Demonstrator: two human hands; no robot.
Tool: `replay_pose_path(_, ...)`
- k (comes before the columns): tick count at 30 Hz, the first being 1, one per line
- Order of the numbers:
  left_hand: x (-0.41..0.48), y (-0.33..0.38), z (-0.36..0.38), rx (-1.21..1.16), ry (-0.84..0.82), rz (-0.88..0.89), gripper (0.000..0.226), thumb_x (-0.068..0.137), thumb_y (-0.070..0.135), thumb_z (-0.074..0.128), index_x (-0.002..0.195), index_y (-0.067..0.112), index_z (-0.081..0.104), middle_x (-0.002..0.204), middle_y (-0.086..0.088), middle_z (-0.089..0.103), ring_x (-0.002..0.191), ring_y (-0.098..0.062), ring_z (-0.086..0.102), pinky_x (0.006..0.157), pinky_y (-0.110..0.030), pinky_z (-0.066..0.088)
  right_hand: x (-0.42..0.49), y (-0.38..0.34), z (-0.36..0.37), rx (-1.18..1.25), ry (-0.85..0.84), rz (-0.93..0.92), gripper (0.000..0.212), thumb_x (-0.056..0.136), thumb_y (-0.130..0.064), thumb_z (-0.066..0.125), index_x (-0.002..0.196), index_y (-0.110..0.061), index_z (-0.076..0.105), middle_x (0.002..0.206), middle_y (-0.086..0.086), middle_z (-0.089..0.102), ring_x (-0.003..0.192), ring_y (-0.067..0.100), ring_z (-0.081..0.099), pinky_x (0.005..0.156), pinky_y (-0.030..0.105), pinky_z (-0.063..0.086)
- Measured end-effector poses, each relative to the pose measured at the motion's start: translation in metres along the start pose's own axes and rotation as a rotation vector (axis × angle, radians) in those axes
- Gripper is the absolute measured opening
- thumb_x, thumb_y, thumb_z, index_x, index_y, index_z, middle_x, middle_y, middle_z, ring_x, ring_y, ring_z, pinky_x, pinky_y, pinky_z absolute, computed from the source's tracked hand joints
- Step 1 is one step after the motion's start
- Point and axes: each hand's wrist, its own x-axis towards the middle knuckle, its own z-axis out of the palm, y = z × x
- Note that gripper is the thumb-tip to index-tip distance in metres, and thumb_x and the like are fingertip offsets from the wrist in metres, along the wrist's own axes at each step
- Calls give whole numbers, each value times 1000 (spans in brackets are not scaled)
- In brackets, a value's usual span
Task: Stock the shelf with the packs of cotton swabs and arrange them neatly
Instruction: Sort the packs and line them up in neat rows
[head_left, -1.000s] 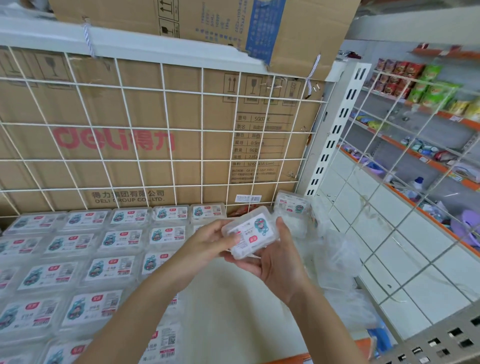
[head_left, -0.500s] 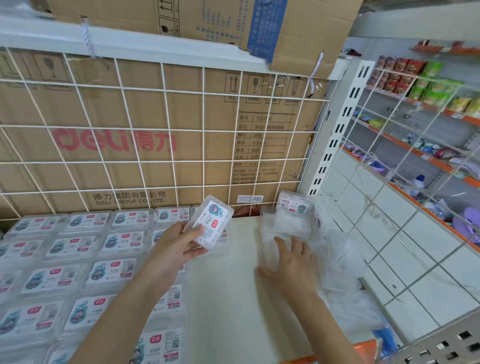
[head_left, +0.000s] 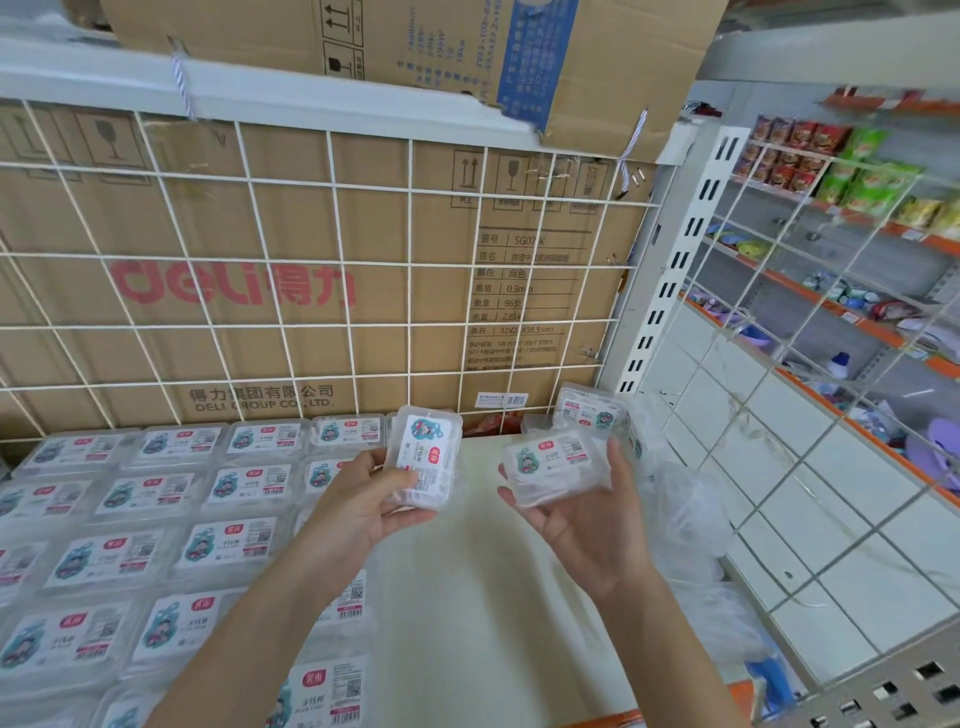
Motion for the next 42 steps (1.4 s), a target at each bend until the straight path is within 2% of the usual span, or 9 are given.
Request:
replay_pose_path(7,-3,-2,1,15,-38,24,63,64,11,63,125,3,48,110,-16,67,95,-28,68,71,-32,59,-9,5,13,-106,50,-70,44,77,-32,54,116,-11,57,110,14,68,100,27,66,78,37,57)
replay_pose_path(10,-3,-3,0,32,-24,32,63,64,11,64,125,2,49,107,-13,69,95,-27,68,71,-32,59,-11,7,18,-159,66,-131,41,74,-31,53,111,-14,59,101,5,72,91,16,68,78,29,52)
replay_pose_path(17,-6,-8,11,-29,-9,33,59,64,8,67,119,-3,50,112,-18,67,99,-31,67,78,-39,58,-11,26,29,-113,-61,-235,45,77,-11,60,120,-3,50,114,17,64,103,26,64,78,29,54)
replay_pose_path(19,-6,-10,20,-85,1,38,52,76,15,69,122,-2,50,116,-18,65,104,-33,64,78,-41,58,-11,34,36,-108,-42,-277,39,76,-13,61,114,-7,53,108,12,67,100,22,64,77,28,54)
replay_pose_path(21,-6,-10,31,-152,49,53,42,94,27,48,127,1,49,121,-17,63,109,-32,61,76,-40,56,-12,40,42,-111,-4,-292,33,75,-11,67,106,-10,57,101,7,69,95,19,65,76,27,54)
replay_pose_path(28,-8,-18,37,11,211,206,26,93,40,50,111,24,57,107,2,70,109,-17,61,107,-47,35,-15,49,48,-236,12,-166,32,86,-17,59,113,-5,47,104,9,68,94,23,68,76,45,56)
replay_pose_path(32,-9,-9,33,85,190,212,45,81,48,49,112,18,60,111,-5,68,101,-20,63,96,-39,44,-13,42,44,-269,-3,-228,39,74,-19,69,110,-10,54,109,10,66,94,22,66,72,38,56)
replay_pose_path(38,-5,3,17,87,175,232,23,97,17,46,118,16,55,100,-9,64,80,-19,62,56,-22,51,-10,38,40,-367,-13,-357,35,76,-21,62,109,-10,57,112,12,63,102,23,62,85,41,50)
replay_pose_path(42,-11,-1,20,69,79,197,27,95,9,47,116,21,60,101,-8,68,83,-18,68,60,-28,56,-9,45,40,-369,22,-387,38,77,-23,61,111,-9,55,113,12,62,108,26,59,94,44,45)
